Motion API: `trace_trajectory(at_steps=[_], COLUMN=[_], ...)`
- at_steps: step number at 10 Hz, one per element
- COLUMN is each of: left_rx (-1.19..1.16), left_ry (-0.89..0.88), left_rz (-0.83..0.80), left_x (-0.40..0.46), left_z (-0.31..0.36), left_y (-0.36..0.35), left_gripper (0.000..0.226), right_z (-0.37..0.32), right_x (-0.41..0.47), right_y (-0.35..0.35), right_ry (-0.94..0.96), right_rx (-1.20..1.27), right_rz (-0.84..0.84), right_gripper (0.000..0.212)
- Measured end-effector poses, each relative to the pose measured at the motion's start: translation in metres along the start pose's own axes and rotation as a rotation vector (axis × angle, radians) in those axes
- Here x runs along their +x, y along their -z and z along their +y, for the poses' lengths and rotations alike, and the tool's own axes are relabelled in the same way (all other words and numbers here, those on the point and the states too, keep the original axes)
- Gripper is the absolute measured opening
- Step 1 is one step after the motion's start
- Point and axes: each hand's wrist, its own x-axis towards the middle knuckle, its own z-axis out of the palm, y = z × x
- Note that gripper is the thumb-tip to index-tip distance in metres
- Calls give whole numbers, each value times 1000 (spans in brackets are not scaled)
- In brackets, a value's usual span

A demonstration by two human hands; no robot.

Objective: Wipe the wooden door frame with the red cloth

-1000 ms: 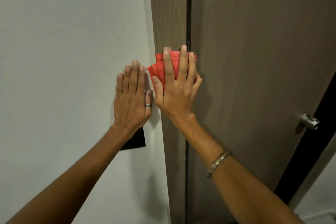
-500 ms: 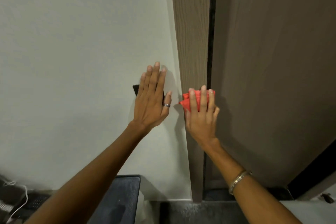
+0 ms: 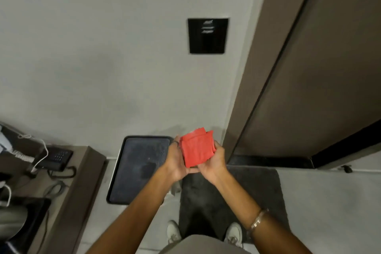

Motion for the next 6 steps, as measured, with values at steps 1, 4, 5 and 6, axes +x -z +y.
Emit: trace_trajectory(at_steps=[1, 4, 5, 6], left_rx=[15, 176, 246, 332], left_ry=[40, 126, 42, -135], left_rz=[59, 355, 400, 539], left_x=[7, 82, 97, 119], left_z=[-5, -22, -15, -8], left_y=[44, 217, 239, 268], left_gripper=[56, 15, 22, 31], right_z=[40, 190, 211, 228], right_x=[22, 137, 154, 173], right_y=[-1, -11, -25, -48], right_ry=[-36, -263, -220, -118], right_rx=[-175, -858, -887, -1019], right_rz=[8, 142, 126, 142], right_gripper=[54, 29, 24, 29])
